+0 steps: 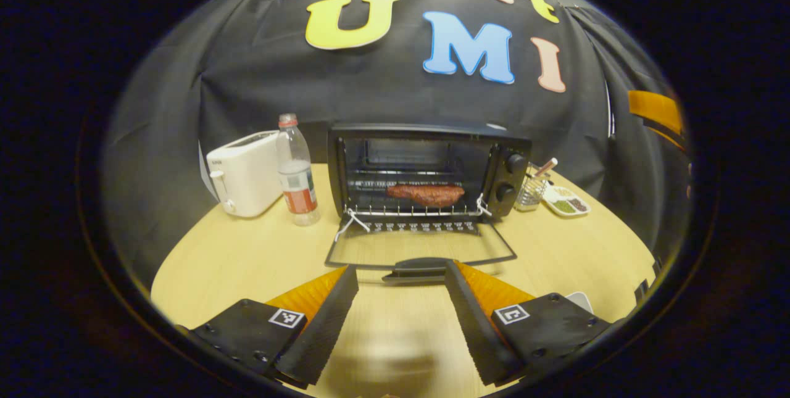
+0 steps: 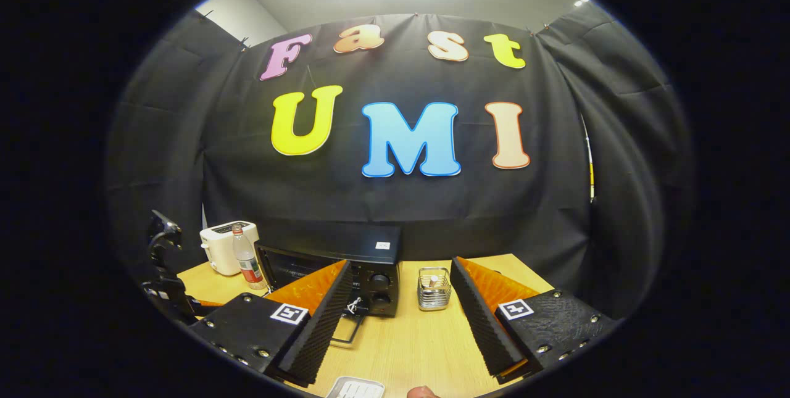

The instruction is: Open the electric oven with the left hand, put the food in, and close the electric oven.

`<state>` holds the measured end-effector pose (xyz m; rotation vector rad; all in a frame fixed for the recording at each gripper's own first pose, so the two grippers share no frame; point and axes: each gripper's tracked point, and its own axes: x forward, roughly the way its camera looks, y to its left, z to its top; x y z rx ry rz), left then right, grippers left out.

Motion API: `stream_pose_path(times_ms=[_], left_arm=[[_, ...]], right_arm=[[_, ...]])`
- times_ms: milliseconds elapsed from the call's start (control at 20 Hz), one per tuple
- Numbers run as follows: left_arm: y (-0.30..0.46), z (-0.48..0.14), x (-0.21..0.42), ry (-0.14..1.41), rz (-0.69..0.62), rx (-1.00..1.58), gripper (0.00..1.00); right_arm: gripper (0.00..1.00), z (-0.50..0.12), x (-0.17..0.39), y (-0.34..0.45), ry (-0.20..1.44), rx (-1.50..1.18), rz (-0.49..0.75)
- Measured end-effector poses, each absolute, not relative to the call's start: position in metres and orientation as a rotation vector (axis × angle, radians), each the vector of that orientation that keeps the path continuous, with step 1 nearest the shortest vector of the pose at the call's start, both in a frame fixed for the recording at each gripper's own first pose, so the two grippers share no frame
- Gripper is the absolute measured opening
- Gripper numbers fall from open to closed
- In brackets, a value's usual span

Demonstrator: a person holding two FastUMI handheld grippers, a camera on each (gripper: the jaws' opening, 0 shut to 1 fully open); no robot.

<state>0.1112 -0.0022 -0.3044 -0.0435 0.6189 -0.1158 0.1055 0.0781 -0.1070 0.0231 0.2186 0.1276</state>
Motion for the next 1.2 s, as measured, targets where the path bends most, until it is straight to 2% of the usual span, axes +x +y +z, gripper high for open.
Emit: stream_pose_path(times_ms=[50,150,350,400,450,500,550,600,750,800,850,1000,1050,1200], left_arm=[[-0.002,-0.314,0.112,0.642,-0.113,-0.033,0.92],[-0.007,-0.331,0.115,0.686,-0.125,-0.017,1.00],[-0.018,-0.357,0.115,0.765,-0.156,-0.007,1.00],[-0.021,-0.364,0.117,0.783,-0.160,-0.007,0.92],[-0.024,-0.369,0.120,0.799,-0.165,-0.010,1.00],[-0.027,-0.370,0.119,0.811,-0.171,-0.010,0.92],[-0.030,-0.374,0.121,0.820,-0.175,-0.007,0.92],[-0.032,-0.380,0.122,0.833,-0.177,-0.003,1.00],[-0.040,-0.396,0.124,0.880,-0.191,0.000,1.00],[-0.040,-0.397,0.125,0.887,-0.187,0.012,0.92],[-0.041,-0.397,0.129,0.876,-0.196,0.024,1.00],[-0.043,-0.399,0.134,0.871,-0.205,0.043,0.92],[-0.043,-0.399,0.137,0.866,-0.197,0.043,1.00],[-0.043,-0.399,0.140,0.856,-0.162,0.033,0.96]], right_arm=[[0.96,-0.108,0.103,0.073,0.226,0.020,0.114],[0.96,-0.108,0.093,0.060,0.240,0.008,0.082],[0.96,-0.113,0.080,0.039,0.261,-0.013,0.026],[0.96,-0.115,0.076,0.035,0.268,-0.017,0.013],[0.96,-0.115,0.073,0.031,0.274,-0.020,0.001],[0.96,-0.116,0.071,0.026,0.277,-0.023,-0.010],[0.96,-0.116,0.068,0.023,0.280,-0.028,-0.021],[0.96,-0.118,0.067,0.019,0.288,-0.033,-0.032],[0.96,-0.118,0.063,0.013,0.311,-0.036,-0.048],[0.96,-0.117,0.063,0.011,0.309,-0.040,-0.053],[0.96,-0.115,0.063,0.010,0.306,-0.044,-0.056],[0.96,-0.111,0.064,0.012,0.303,-0.046,-0.053],[0.96,-0.110,0.065,0.013,0.301,-0.047,-0.050],[0.96,-0.107,0.067,0.018,0.292,-0.056,-0.035]])
